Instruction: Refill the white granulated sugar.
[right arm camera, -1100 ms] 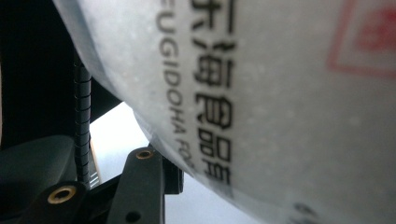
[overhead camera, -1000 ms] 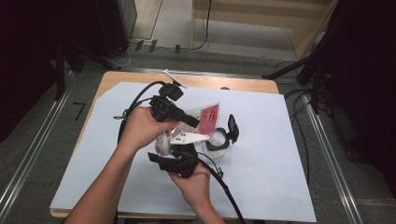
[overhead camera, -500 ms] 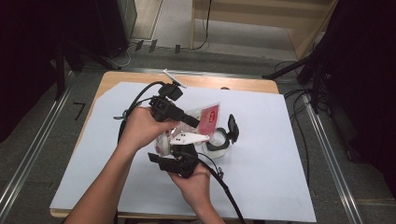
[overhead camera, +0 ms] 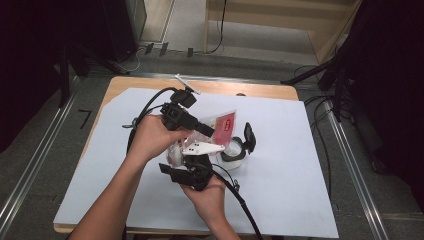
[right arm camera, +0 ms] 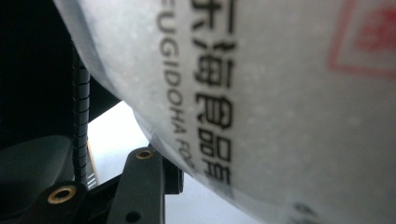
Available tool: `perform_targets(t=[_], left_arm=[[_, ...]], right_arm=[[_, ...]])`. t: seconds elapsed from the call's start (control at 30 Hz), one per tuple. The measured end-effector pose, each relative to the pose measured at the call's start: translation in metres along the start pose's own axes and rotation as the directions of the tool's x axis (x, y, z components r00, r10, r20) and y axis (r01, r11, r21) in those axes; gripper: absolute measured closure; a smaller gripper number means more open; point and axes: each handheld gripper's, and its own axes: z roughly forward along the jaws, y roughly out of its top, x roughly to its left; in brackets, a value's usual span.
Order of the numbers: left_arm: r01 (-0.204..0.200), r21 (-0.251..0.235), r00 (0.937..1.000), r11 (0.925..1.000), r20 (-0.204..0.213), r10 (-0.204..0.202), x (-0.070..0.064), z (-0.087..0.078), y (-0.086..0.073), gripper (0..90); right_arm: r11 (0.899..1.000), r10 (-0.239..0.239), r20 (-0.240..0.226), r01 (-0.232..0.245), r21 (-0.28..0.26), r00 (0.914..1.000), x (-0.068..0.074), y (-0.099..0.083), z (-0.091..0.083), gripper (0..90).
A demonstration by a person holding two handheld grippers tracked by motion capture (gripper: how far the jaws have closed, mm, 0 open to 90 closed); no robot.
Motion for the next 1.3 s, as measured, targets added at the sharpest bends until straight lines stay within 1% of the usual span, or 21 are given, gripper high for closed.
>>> perform_targets(t=[0.9,0.97,1.0,1.07,1.3], left_arm=[[0.000,0.001,1.0000,1.0000,0.000,0.000,0.0004,0.0010,-0.0003,77.9],[-0.001,0.002,1.0000,1.0000,0.000,0.001,0.0006,0.0009,-0.0003,77.9],[-0.008,0.001,1.0000,1.0000,0.000,0.008,0.0012,0.0009,-0.0003,77.9],[-0.001,0.001,1.0000,1.0000,0.002,0.001,0.0007,0.0009,-0.0004,77.9],[-0.007,0.001,1.0000,1.0000,0.002,0.007,0.0014,0.0010,-0.0002,77.9]], right_arm=[[1.000,0.000,0.001,0.000,0.002,1.0000,-0.0005,-0.0008,0.0007,62.0],[1.000,0.000,0.002,0.000,0.001,1.0000,-0.0005,-0.0008,0.0008,62.0],[1.000,-0.001,0.002,0.001,0.002,1.0000,-0.0005,-0.0009,0.0008,62.0],[1.000,-0.001,0.002,0.001,0.002,1.0000,-0.0005,-0.0009,0.0008,62.0],[1.000,-0.006,0.004,0.006,0.004,1.0000,-0.0007,-0.0009,0.0005,62.0]])
